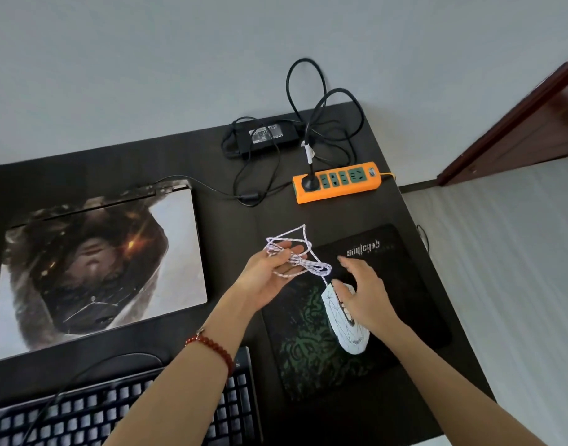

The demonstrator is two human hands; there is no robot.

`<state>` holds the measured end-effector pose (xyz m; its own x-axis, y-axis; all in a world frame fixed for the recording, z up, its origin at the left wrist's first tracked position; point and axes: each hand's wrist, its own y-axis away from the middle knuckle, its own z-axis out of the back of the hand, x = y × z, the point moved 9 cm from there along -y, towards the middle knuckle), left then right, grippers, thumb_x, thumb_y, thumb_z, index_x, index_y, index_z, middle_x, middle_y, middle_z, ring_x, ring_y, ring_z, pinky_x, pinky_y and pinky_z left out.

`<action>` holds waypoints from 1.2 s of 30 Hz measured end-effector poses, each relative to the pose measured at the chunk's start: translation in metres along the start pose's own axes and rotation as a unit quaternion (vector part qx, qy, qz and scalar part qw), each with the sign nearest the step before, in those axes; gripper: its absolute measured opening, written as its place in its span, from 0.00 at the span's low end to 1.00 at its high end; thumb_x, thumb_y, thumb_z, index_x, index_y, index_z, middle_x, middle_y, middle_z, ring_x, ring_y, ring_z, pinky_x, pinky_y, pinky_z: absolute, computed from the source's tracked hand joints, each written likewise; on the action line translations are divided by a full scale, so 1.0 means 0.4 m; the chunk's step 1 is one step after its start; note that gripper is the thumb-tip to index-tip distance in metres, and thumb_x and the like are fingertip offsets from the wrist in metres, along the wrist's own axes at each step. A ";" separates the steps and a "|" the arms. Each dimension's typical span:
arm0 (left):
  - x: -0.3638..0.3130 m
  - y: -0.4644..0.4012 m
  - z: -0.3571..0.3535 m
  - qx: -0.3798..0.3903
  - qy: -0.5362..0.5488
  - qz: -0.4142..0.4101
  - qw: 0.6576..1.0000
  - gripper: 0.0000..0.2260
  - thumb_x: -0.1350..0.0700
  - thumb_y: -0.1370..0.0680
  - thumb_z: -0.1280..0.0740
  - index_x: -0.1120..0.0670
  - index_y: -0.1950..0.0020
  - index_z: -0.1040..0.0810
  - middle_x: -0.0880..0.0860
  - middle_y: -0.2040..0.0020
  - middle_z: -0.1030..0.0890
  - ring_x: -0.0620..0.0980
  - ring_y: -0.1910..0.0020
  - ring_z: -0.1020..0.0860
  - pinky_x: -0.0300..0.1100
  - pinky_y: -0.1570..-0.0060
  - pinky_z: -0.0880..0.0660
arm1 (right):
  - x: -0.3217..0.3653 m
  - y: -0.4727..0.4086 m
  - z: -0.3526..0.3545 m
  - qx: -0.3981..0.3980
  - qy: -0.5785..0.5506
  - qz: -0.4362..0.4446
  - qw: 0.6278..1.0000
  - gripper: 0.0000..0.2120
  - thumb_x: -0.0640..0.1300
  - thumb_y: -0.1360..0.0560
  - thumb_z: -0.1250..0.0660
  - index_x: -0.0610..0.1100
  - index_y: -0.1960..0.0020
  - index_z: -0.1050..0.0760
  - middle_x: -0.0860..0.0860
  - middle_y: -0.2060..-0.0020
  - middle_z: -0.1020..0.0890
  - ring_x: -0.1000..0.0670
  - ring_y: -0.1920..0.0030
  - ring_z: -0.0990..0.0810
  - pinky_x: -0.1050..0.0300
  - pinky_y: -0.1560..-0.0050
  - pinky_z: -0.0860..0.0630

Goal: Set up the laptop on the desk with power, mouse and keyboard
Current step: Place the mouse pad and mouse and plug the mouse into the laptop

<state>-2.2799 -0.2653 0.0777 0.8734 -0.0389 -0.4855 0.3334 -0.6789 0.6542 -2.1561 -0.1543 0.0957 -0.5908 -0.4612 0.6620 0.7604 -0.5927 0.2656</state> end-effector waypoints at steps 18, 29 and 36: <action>0.015 -0.041 0.005 -0.025 0.074 0.085 0.993 0.19 0.50 0.19 0.45 0.64 0.37 0.30 0.61 0.41 0.22 0.57 0.45 0.21 0.47 0.49 0.24 | -0.037 -0.117 -0.027 -0.006 -0.235 -0.138 0.962 0.09 0.38 0.23 0.41 0.39 0.58 0.23 0.48 0.71 0.25 0.52 0.71 0.30 0.60 0.69 0.32; -0.074 0.031 0.164 -0.257 -0.721 -0.103 0.635 0.20 0.56 0.24 0.36 0.55 0.33 0.32 0.56 0.36 0.32 0.58 0.37 0.34 0.53 0.41 0.32 | -0.178 -0.101 0.055 -0.055 -0.053 -0.223 0.972 0.11 0.44 0.22 0.41 0.41 0.43 0.27 0.46 0.52 0.22 0.47 0.53 0.25 0.56 0.52 0.32; -0.060 0.040 0.194 -0.252 -0.752 -0.069 0.605 0.12 0.55 0.24 0.36 0.57 0.43 0.33 0.57 0.48 0.22 0.60 0.49 0.24 0.50 0.58 0.29 | -0.129 -0.067 0.101 -0.163 -0.015 -0.175 0.971 0.18 0.39 0.24 0.40 0.42 0.35 0.34 0.42 0.38 0.32 0.43 0.44 0.26 0.48 0.46 0.25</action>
<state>-2.3229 -0.3322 0.0549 -0.3601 -0.8877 -0.2869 0.7633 -0.4572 0.4566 -2.1351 -0.0879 0.0827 -0.7862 -0.1776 0.5919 0.3860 -0.8891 0.2459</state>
